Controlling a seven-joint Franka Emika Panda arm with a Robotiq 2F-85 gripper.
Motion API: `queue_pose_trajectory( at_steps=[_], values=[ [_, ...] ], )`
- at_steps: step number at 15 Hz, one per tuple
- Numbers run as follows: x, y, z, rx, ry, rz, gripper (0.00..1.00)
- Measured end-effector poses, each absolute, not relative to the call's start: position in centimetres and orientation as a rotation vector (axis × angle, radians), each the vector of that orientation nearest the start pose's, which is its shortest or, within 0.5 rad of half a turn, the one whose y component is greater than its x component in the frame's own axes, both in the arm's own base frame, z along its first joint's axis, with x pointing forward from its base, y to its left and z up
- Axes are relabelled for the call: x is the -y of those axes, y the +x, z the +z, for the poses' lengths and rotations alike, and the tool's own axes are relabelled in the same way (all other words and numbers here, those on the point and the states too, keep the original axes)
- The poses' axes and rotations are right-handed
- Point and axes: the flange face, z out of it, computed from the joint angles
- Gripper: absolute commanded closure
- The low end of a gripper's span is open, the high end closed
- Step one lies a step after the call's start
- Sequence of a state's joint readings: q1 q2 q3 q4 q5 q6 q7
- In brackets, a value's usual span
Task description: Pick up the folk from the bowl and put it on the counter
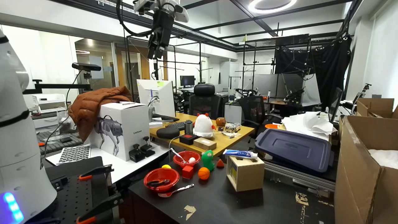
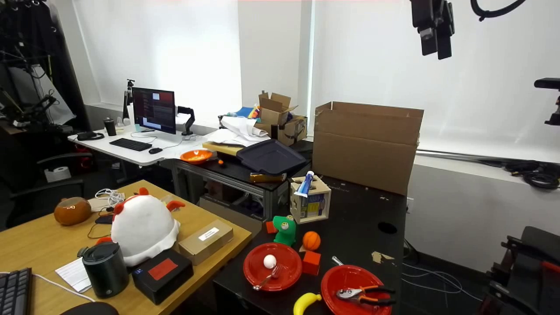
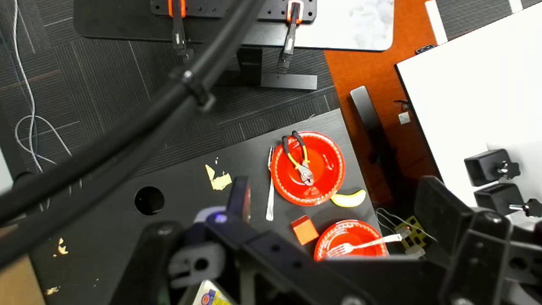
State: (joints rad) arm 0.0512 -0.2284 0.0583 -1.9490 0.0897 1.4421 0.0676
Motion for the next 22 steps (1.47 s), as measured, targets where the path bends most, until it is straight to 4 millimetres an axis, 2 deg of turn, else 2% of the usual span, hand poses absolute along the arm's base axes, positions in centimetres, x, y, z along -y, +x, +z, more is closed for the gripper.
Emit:
queue_pose_trajectory(
  at_steps=[4, 8, 11, 18, 22],
  values=[
    [-6.3, 45.5, 55.3, 0.056, -3.059, 0.437, 0.00],
    [-6.6, 47.5, 53.1, 0.055, -3.061, 0.392, 0.00],
    [-7.6, 49.5, 49.9, 0.070, -3.062, 0.364, 0.00],
    [-10.8, 53.8, 39.9, 0.126, -3.048, 0.386, 0.00],
    [-13.5, 55.8, 35.1, 0.164, -3.023, 0.405, 0.00]
  ],
)
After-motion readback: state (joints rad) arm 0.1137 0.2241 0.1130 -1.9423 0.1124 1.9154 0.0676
